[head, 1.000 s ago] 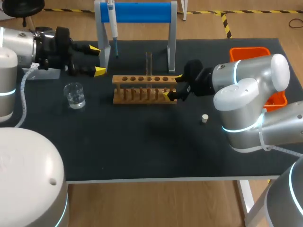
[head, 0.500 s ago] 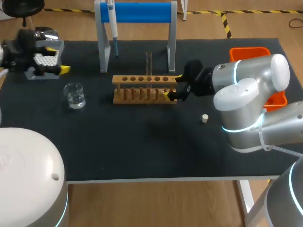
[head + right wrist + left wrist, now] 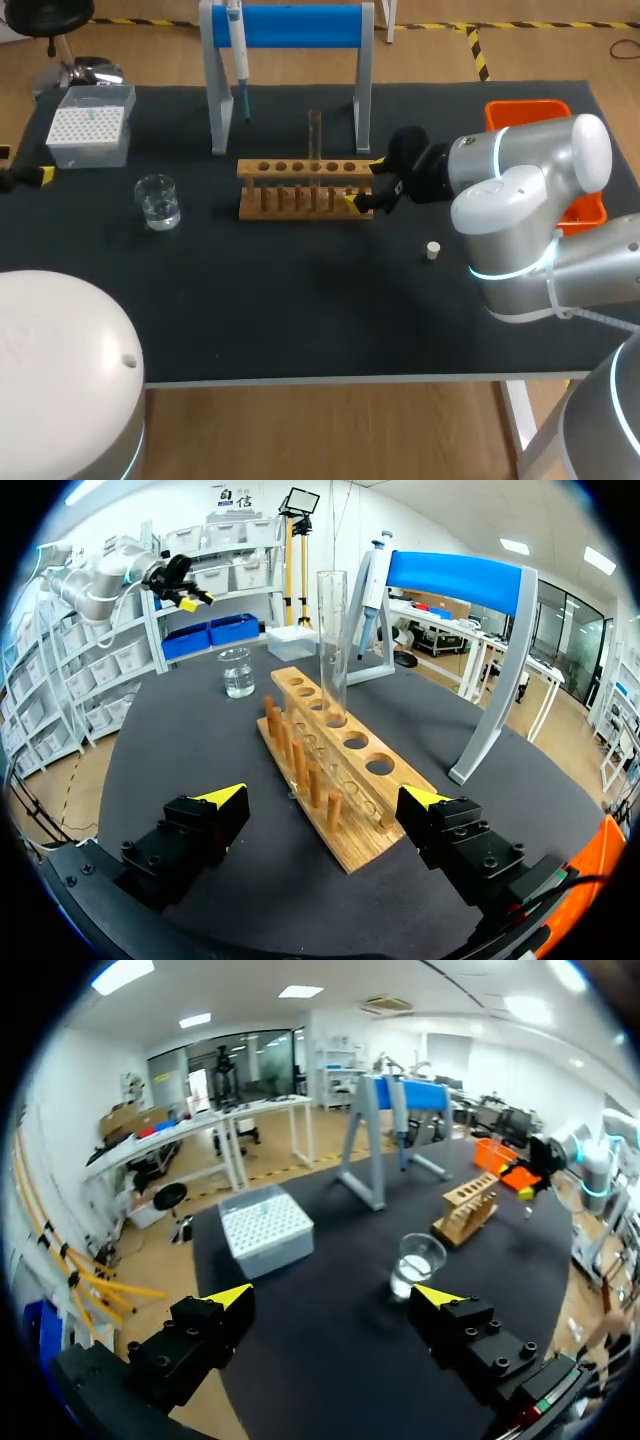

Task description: Invert the test tube, pick up the pipette, mount the tip to pipette, aspirate from beaker and dispense into the tube, eject the tip, return the pipette, and cap with the stopper.

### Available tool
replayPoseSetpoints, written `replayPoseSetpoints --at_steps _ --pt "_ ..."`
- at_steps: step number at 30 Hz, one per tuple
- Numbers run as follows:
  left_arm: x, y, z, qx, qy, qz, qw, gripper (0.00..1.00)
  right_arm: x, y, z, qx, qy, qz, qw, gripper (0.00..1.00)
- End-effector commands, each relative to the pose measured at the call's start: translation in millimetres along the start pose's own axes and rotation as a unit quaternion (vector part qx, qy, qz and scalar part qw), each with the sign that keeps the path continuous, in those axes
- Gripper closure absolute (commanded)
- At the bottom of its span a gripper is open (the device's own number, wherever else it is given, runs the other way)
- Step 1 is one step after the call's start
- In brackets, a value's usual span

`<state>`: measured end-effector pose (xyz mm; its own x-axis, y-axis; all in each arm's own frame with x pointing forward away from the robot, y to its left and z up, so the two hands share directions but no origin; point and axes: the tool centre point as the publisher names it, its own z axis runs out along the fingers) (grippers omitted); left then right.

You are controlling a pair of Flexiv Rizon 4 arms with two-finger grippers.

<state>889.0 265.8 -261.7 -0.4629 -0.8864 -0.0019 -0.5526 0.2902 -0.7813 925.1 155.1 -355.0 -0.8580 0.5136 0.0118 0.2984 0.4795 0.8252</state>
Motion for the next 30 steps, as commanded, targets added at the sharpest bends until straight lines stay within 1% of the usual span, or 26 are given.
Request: replayPoseSetpoints --at_steps 1,2,3,27,30 --pt "6.2 2.2 -10 -0.012 -0.073 -0.024 0.997 0.0 0 0 0 0.001 0.0 0.0 1.0 0.0" --pt "5.9 2.2 -11 -0.013 -0.075 -0.026 0.997 0.0 0 0 0 0.001 0.0 0.0 1.0 0.0" --pt "5.7 1.9 -11 -0.025 -0.084 -0.022 0.996 0.0 0 0 0 0.001 0.0 0.0 1.0 0.0" --pt "5.7 1.9 -11 -0.025 -0.084 -0.022 0.996 0.0 0 0 0 0.001 0.0 0.0 1.0 0.0" --pt "-1.9 -7.7 8 -0.019 -0.091 -0.02 0.995 0.0 0 0 0 0.001 0.0 0.0 1.0 0.0"
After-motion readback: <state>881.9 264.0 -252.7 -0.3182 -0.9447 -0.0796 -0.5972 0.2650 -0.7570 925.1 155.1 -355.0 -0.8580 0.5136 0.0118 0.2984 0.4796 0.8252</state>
